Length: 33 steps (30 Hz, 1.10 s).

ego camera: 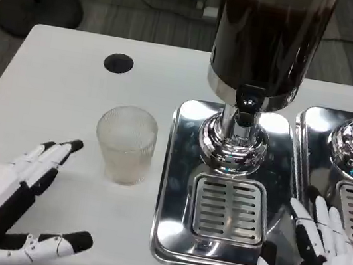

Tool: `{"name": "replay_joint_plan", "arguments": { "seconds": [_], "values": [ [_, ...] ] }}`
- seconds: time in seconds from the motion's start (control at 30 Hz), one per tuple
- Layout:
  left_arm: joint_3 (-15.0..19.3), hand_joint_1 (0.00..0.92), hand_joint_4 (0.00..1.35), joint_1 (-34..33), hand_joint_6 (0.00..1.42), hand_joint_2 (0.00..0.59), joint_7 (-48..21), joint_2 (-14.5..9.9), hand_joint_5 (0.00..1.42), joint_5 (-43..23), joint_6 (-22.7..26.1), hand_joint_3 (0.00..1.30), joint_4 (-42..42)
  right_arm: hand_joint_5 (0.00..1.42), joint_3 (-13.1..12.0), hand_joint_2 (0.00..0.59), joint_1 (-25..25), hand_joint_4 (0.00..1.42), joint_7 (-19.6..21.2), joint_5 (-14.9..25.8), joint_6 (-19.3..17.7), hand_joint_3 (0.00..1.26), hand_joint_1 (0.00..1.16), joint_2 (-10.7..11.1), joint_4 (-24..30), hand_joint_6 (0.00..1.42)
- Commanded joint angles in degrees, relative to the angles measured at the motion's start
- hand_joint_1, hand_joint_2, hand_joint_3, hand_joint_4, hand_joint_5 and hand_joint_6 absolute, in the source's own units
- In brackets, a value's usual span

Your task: Grasp the cup under the faucet to collect the drink, then remove the cup.

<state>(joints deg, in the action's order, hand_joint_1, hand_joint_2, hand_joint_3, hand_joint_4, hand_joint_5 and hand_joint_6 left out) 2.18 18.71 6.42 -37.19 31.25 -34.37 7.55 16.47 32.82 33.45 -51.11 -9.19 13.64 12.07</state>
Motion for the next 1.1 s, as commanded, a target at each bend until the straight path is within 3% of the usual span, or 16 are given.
{"name": "replay_joint_plan", "arguments": {
  "seconds": [0.03,0.5,1.1],
  "values": [
    [-0.1,0.0,0.0,-4.1,0.09,0.03,-0.5,1.2,0.0,-2.4,0.9,0.0,3.9,0.03,-0.2,0.516,0.0,0.03,-0.4,0.5,0.0,0.19,0.41,-0.2,0.4,0.12],
    [-3.3,0.07,0.0,-18.8,0.13,0.02,-3.6,2.6,0.0,-4.1,5.9,0.0,16.3,0.05,0.5,0.517,-0.7,0.08,-0.3,0.8,-0.4,0.22,0.42,-1.6,-0.2,0.14],
    [-10.2,0.122,0.0,-33.2,0.16,0.029,-3.8,4.8,0.02,-4.0,1.6,0.0,34.0,0.07,1.6,0.517,-1.7,0.11,-0.3,1.1,-0.9,0.24,0.42,-1.8,-0.3,0.19]
  ]
}}
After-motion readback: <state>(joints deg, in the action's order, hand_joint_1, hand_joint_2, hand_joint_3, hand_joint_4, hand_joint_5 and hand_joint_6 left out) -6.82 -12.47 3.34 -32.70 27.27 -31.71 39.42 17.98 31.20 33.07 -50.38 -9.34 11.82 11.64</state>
